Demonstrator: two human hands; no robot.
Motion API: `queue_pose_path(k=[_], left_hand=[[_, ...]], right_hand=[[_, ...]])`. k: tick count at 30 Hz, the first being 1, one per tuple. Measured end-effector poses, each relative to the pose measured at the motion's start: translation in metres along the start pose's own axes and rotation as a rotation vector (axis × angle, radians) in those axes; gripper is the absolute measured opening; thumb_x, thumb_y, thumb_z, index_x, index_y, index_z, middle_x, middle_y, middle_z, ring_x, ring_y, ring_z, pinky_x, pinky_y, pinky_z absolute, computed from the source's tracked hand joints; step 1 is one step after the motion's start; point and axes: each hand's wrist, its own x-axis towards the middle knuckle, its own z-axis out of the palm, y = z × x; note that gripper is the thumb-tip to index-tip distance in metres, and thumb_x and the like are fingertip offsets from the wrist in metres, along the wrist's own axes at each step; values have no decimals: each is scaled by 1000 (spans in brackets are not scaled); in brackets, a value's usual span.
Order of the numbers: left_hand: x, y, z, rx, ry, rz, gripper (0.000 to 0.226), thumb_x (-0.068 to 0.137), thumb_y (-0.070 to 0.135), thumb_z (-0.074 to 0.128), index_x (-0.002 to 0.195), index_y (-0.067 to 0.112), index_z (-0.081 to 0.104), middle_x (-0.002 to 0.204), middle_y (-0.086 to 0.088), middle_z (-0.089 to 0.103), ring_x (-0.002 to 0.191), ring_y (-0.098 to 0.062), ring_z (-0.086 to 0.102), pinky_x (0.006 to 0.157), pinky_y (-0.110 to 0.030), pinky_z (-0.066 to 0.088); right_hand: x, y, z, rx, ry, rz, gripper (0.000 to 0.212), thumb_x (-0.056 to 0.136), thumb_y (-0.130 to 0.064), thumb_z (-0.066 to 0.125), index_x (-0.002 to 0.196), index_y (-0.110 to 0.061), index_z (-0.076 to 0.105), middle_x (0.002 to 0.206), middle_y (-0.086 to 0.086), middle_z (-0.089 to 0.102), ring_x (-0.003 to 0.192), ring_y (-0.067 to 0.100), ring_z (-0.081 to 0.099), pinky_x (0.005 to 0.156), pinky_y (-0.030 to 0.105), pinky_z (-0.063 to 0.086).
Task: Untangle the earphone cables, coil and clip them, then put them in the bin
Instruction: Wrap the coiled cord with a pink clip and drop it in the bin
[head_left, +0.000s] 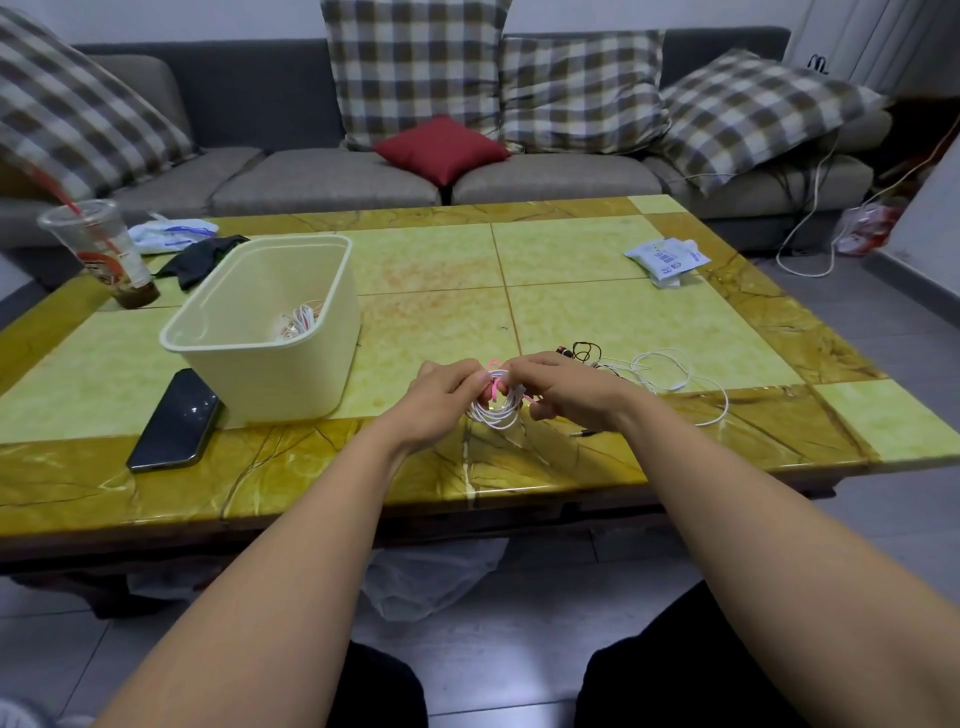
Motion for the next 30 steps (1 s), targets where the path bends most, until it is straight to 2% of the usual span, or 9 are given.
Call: queue_pose_path(k=[4,7,10,13,16,20,23,26,30], left_hand=[[-2,5,3,-66,8,4,32,102,28,46,81,12,64,86,-7,55,80,-16,45,70,-30,36],[-4,11,4,-154,58,-20,23,100,24,49,84,16,64,83,3,58,81,-11,47,71,-26,37],[-6,17,5,-280,67,-57,16,100,17,50,107,7,60,82,4,63,71,-1,52,67,-18,39],[-8,22,4,-349,35,-77,18,102,15,47,115,10,56,84,1,61,74,-8,51,70,-23,39],[-8,25,3,-384,16,-105,15,102,14,45,111,14,57,84,-1,60,75,-11,47,70,-26,36],[-9,27,2,-397,12,-113,21,96,8,38,104,14,57,68,7,56,71,-9,45,70,-27,34],[-12,30,2,-350,-13,-63,19,93,8,45,109,14,53,82,4,59,75,-6,49,69,-20,39],[-13,26,5,-328,-33,9,17,95,17,58,108,9,50,88,0,65,74,-2,55,64,-10,43],[-7,22,6,-280,70,-11,21,100,29,50,94,9,50,74,7,58,70,-8,47,59,-13,39]], right_hand=[[2,5,-2,49,5,8,22,94,-15,51,83,-15,69,78,-5,51,66,6,37,54,22,28],[4,6,-4,58,38,-6,21,93,-18,52,84,-14,71,83,-1,52,71,9,35,56,24,27],[4,9,-5,50,50,-4,20,92,-21,55,89,-13,72,86,0,48,71,10,33,54,23,28],[6,10,-5,34,69,8,22,93,-22,55,95,-8,71,90,3,47,73,11,33,55,22,30],[6,8,-3,55,71,19,18,94,-19,52,93,-8,67,85,0,48,72,10,35,55,22,30],[7,8,-2,100,21,42,17,95,-19,50,95,-10,64,83,-2,50,71,8,39,56,22,33],[8,9,-3,191,11,42,18,95,-18,47,99,-8,61,95,7,46,75,11,37,55,23,30],[7,10,-3,179,16,61,20,96,-17,44,100,-8,62,92,5,47,74,11,37,57,24,32],[6,9,-3,52,-28,43,22,99,-22,47,95,-10,65,90,4,47,74,11,37,60,25,31]])
